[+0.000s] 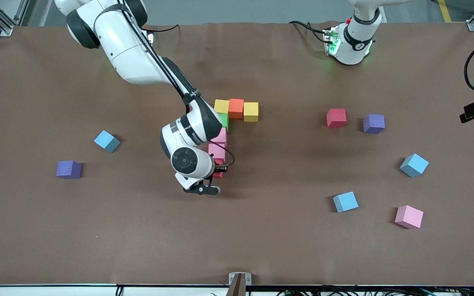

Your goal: Arrange 11 blocks into digit 3

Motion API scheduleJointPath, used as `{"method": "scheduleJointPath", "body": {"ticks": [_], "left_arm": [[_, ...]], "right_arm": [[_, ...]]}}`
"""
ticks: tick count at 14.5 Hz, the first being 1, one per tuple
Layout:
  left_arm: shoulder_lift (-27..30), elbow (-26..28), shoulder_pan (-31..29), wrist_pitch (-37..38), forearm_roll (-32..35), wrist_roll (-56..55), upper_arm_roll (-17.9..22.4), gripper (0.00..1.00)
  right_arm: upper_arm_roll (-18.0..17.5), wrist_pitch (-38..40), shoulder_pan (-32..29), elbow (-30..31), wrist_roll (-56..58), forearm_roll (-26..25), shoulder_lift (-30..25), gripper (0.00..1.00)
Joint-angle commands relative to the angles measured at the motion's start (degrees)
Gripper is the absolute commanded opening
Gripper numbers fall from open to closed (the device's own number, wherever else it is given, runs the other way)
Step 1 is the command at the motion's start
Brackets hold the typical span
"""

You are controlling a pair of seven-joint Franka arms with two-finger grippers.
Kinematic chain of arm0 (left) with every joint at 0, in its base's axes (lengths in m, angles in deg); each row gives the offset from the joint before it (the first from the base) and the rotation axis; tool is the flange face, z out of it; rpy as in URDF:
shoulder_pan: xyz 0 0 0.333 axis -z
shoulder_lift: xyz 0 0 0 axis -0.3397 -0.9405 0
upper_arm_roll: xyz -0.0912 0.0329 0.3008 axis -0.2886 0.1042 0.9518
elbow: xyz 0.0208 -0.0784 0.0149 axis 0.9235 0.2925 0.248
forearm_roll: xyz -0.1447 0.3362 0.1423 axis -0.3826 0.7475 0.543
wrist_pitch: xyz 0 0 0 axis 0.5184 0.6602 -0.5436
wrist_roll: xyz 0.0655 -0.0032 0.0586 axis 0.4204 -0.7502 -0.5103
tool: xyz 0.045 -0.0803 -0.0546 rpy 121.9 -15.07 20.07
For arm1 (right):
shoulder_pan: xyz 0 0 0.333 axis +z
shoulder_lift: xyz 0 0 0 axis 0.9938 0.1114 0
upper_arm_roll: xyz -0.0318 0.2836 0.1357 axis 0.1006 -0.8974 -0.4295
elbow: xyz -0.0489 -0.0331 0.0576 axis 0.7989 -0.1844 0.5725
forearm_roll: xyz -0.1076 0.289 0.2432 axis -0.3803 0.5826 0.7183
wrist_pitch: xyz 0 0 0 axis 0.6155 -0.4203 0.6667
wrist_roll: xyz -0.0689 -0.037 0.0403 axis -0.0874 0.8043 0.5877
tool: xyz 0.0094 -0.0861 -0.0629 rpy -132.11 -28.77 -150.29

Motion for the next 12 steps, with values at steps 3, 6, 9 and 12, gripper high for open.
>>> {"method": "scheduleJointPath", "body": {"ticks": [3, 6, 9, 12], "left_arm": [[0.8, 0.0, -0.1, 0.9, 0.6, 0.4, 0.1, 1.0], [0.8, 0.0, -0.2, 0.9, 0.5, 0.4, 0.1, 1.0], [0.8, 0.0, -0.2, 0.9, 0.5, 0.4, 0.1, 1.0], [0.8, 0.0, -0.3, 0.9, 0.5, 0.4, 0.2, 1.0]], "right_arm": [[0.0, 0.1, 0.3, -1.2, 0.5, 0.4, 0.9, 0.37], [0.0, 0.1, 0.4, -1.3, 0.5, 0.4, 1.2, 0.38], [0.0, -0.2, 0.5, -1.3, 0.4, 0.5, 1.3, 0.38], [0.0, -0.9, 0.6, -1.3, 0.4, 0.5, 1.7, 0.38]]}}
